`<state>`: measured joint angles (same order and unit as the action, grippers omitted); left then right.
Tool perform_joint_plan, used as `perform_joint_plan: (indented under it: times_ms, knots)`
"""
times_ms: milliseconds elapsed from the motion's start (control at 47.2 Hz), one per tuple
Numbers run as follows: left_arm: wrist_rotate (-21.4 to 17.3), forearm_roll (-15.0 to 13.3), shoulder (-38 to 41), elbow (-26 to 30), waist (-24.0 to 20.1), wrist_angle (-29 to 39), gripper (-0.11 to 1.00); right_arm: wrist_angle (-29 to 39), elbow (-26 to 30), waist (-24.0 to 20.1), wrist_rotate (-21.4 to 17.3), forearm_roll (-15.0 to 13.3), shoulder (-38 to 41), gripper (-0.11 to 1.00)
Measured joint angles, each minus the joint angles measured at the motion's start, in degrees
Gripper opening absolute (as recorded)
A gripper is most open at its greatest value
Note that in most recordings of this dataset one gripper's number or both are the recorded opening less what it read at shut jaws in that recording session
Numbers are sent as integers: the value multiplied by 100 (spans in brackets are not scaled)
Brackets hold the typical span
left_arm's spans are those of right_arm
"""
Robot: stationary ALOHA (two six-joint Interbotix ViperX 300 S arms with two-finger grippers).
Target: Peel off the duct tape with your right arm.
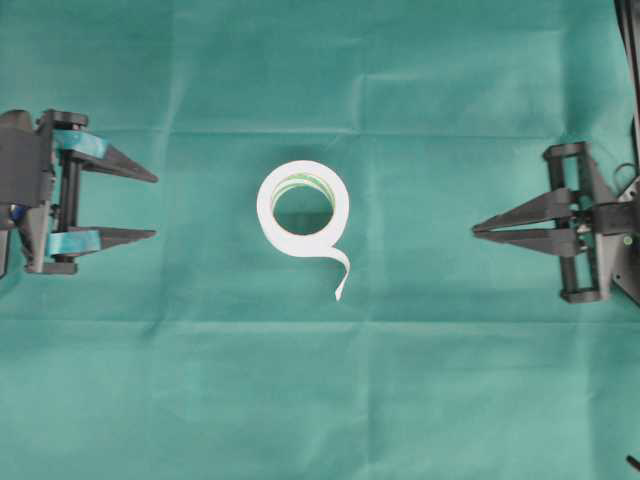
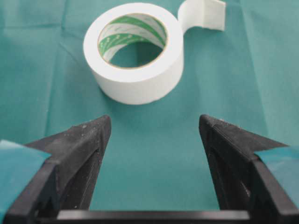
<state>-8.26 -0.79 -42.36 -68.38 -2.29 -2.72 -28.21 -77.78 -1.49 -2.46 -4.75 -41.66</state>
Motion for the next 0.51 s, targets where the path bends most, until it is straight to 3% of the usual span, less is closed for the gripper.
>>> perform_joint_plan:
  times_ms: [191, 508]
  knots:
    - [88, -9, -703, -404, 0, -18, 74, 141, -396, 62, 0, 0, -756, -10]
    - [211, -9, -1793, -1037, 0, -26, 74, 967, -976, 105, 0, 0, -2276, -10]
